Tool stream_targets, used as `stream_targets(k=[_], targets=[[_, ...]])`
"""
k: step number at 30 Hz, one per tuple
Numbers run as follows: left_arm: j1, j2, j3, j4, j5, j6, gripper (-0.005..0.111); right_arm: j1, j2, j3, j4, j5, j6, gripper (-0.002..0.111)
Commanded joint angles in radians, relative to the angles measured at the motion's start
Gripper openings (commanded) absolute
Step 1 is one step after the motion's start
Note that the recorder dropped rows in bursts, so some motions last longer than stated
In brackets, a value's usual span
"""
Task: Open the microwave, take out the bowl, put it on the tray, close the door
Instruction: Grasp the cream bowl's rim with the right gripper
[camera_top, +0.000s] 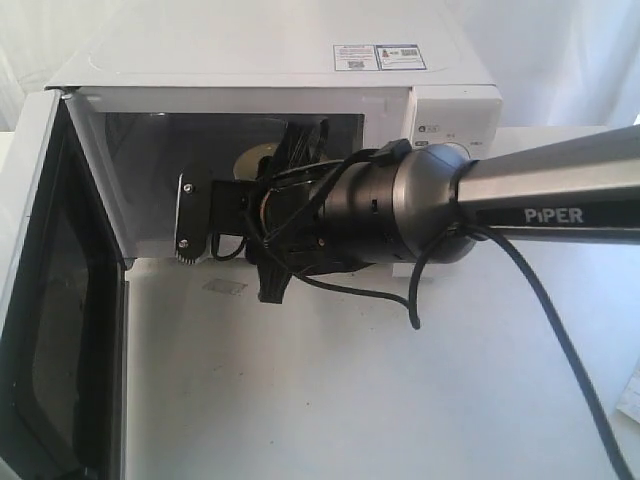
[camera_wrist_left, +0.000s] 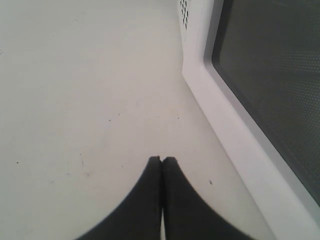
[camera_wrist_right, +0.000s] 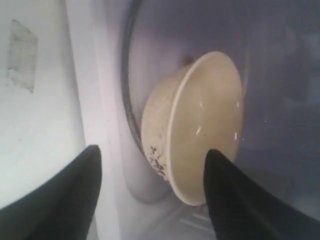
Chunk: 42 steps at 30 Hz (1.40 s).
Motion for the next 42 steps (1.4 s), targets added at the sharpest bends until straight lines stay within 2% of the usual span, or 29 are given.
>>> stream_targets(k=[1, 22, 42], targets=[[0.001, -0.004, 0.005, -0.002, -0.001, -0.006, 0.000, -0.017, 0.017, -0.002, -0.104, -0.045, 0.059, 0.054], [0.001, -0.004, 0.005, -0.002, -0.001, -0.006, 0.000, -0.073, 0.122, -0.085, -0.237, -0.043, 0.269, 0.054], [0.001, -0.004, 0.005, -0.002, -0.001, -0.006, 0.000, -0.084, 0.251, -0.217, -0.239, -0.010, 0.314, 0.054]])
